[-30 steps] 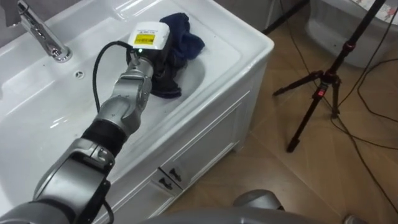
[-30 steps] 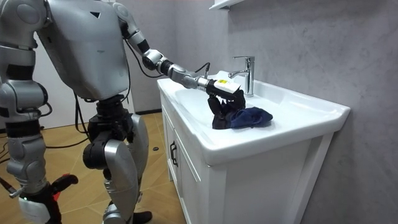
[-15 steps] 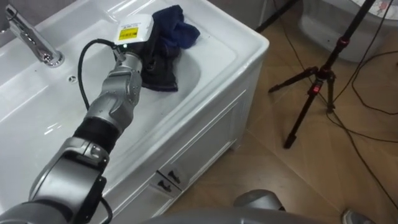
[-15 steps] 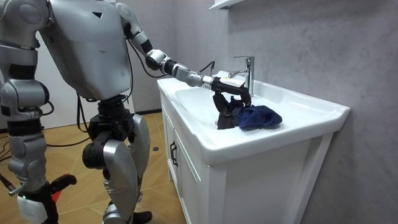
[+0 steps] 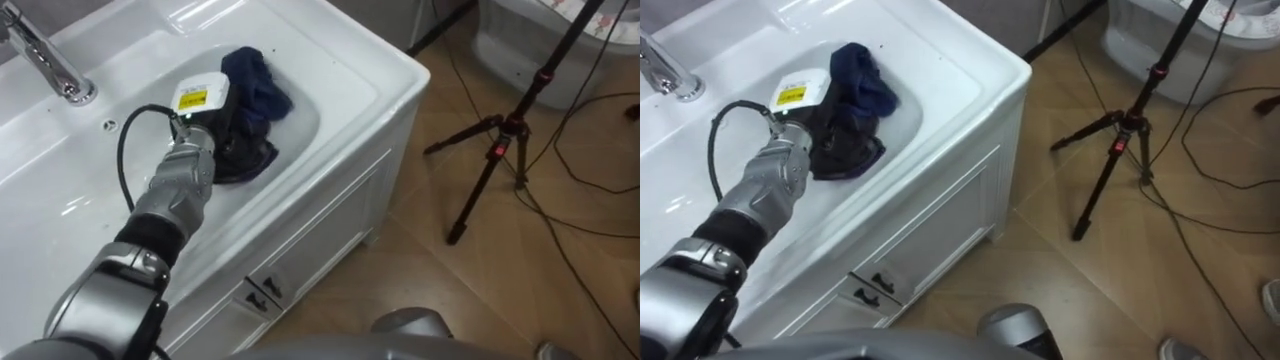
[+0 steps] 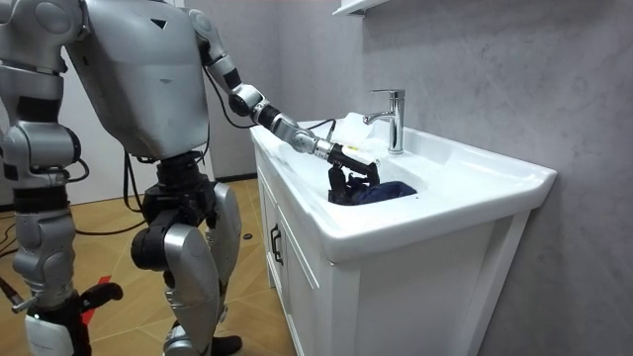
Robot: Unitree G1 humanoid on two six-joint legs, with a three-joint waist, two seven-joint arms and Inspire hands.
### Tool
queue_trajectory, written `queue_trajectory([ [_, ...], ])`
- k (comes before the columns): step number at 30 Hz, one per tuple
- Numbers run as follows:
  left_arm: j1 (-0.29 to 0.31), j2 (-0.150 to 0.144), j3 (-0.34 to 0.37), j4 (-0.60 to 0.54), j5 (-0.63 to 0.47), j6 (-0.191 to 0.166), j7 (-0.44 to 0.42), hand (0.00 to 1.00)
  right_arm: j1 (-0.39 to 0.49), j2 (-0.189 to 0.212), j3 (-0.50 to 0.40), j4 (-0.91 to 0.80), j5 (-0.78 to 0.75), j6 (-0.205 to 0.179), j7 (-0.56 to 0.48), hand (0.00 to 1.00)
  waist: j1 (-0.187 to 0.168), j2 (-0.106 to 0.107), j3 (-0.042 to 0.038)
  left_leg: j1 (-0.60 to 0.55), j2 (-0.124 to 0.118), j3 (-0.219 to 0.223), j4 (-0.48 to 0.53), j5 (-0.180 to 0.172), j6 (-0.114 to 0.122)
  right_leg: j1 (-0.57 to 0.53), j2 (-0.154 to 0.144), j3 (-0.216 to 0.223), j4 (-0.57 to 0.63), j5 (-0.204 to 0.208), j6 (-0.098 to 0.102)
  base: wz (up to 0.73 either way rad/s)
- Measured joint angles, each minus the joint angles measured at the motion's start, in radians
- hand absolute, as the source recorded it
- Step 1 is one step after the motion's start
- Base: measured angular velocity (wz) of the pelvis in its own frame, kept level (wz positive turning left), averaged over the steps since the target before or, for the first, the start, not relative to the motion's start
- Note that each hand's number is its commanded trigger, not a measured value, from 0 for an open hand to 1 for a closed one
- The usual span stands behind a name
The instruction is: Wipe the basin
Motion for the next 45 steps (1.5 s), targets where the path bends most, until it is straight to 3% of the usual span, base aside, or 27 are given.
queue_trajectory([
  [2, 0.035, -0.004, 0.024, 0.007, 0.01, 0.003, 0.01, 1.0, 0.005, 0.014, -0.004, -0.001, -0.001, 0.0, 0.001, 0.0, 0.0, -0.008, -0.0042, 0.012, -0.001, -0.003, 0.0, -0.002, -0.003, 0.012, 0.001, -0.001, -0.002, -0.001, -0.002, -0.01],
  [5, 0.066, -0.016, 0.063, 0.013, 0.011, 0.007, 0.024, 1.0, 0.008, 0.027, -0.023, -0.001, -0.001, 0.001, 0.005, 0.0, 0.009, -0.007, -0.0044, 0.016, -0.002, -0.01, 0.0, -0.003, -0.004, 0.016, 0.002, -0.004, -0.001, -0.002, -0.002, 0.06],
  [11, 0.068, -0.024, 0.129, 0.066, 0.011, 0.014, 0.016, 1.0, 0.001, 0.027, -0.067, -0.012, 0.002, 0.027, 0.015, 0.0, 0.04, -0.003, -0.0048, 0.011, -0.003, -0.032, 0.001, -0.004, -0.004, 0.018, 0.006, -0.01, 0.003, 0.0, 0.001, 0.06],
  [14, 0.071, -0.028, 0.17, 0.099, 0.012, 0.015, 0.017, 1.0, -0.001, 0.027, -0.07, -0.014, -0.005, 0.046, 0.012, 0.0, 0.054, 0.004, -0.0091, 0.011, -0.004, -0.041, 0.0, -0.004, -0.004, 0.022, 0.006, -0.02, 0.002, 0.001, 0.0, 0.07],
  [18, 0.095, -0.032, 0.24, 0.097, 0.084, 0.017, 0.017, 1.0, -0.005, 0.022, -0.088, -0.043, -0.006, 0.054, 0.015, 0.0, 0.076, 0.007, -0.0107, 0.011, -0.004, -0.056, 0.001, -0.003, -0.006, 0.028, 0.007, -0.033, 0.0, -0.001, -0.005, 0.08],
  [26, 0.123, -0.027, 0.317, 0.095, 0.183, 0.02, 0.021, 1.0, -0.034, 0.014, -0.141, -0.041, 0.002, 0.055, 0.023, 0.0, 0.126, 0.011, -0.0142, 0.007, -0.005, -0.087, 0.004, 0.001, -0.014, 0.032, 0.0, -0.083, -0.001, -0.007, -0.016, 0.1],
  [28, 0.131, -0.015, 0.322, 0.086, 0.216, 0.023, 0.02, 1.0, -0.04, 0.011, -0.158, -0.038, 0.0, 0.055, 0.022, 0.0, 0.141, 0.014, -0.0159, 0.006, -0.005, -0.092, 0.005, 0.003, -0.016, 0.031, -0.002, -0.084, -0.002, -0.008, -0.019, 0.07],
  [30, 0.14, 0.022, 0.322, 0.084, 0.232, 0.023, 0.013, 1.0, -0.048, -0.005, -0.158, -0.035, 0.004, 0.054, 0.026, 0.0, 0.155, 0.026, -0.0245, -0.003, -0.005, -0.118, 0.006, 0.004, -0.017, 0.028, -0.002, -0.091, -0.003, -0.01, -0.022, 0.07],
  [31, 0.139, 0.034, 0.322, 0.087, 0.234, 0.023, 0.008, 1.0, -0.053, -0.011, -0.158, -0.033, 0.003, 0.054, 0.029, 0.0, 0.159, 0.029, -0.025, -0.004, -0.006, -0.122, 0.007, 0.005, -0.018, 0.028, -0.001, -0.091, -0.004, -0.01, -0.023, 0.04],
  [34, 0.139, 0.099, 0.353, 0.098, 0.247, 0.024, -0.022, 1.0, -0.068, -0.038, -0.18, -0.032, -0.003, 0.054, 0.035, 0.0, 0.17, 0.044, -0.0264, -0.01, -0.007, -0.153, 0.007, 0.007, -0.022, 0.033, -0.004, -0.116, -0.014, -0.009, -0.027, 0.16],
  [36, 0.139, 0.159, 0.362, 0.088, 0.246, 0.022, -0.025, 1.0, -0.073, -0.062, -0.195, -0.029, 0.0, 0.051, 0.032, 0.0, 0.198, 0.054, -0.0254, -0.018, -0.007, -0.173, 0.01, 0.009, -0.024, 0.031, -0.004, -0.128, -0.018, -0.01, -0.032, 0.14],
  [38, 0.127, 0.192, 0.361, 0.085, 0.246, 0.019, -0.025, 1.0, -0.079, -0.074, -0.194, -0.026, 0.001, 0.049, 0.023, 0.0, 0.207, 0.059, -0.024, -0.028, -0.008, -0.195, 0.022, 0.009, -0.025, 0.027, -0.006, -0.145, -0.018, -0.012, -0.035, 0.25],
  [45, 0.129, 0.211, 0.362, 0.058, 0.245, 0.007, -0.036, 1.0, -0.099, -0.09, -0.195, -0.029, 0.003, 0.022, -0.01, 0.0, 0.242, 0.082, -0.0265, -0.04, -0.002, -0.226, 0.028, 0.017, -0.037, 0.023, -0.001, -0.17, -0.017, -0.019, -0.053, 0.07],
])
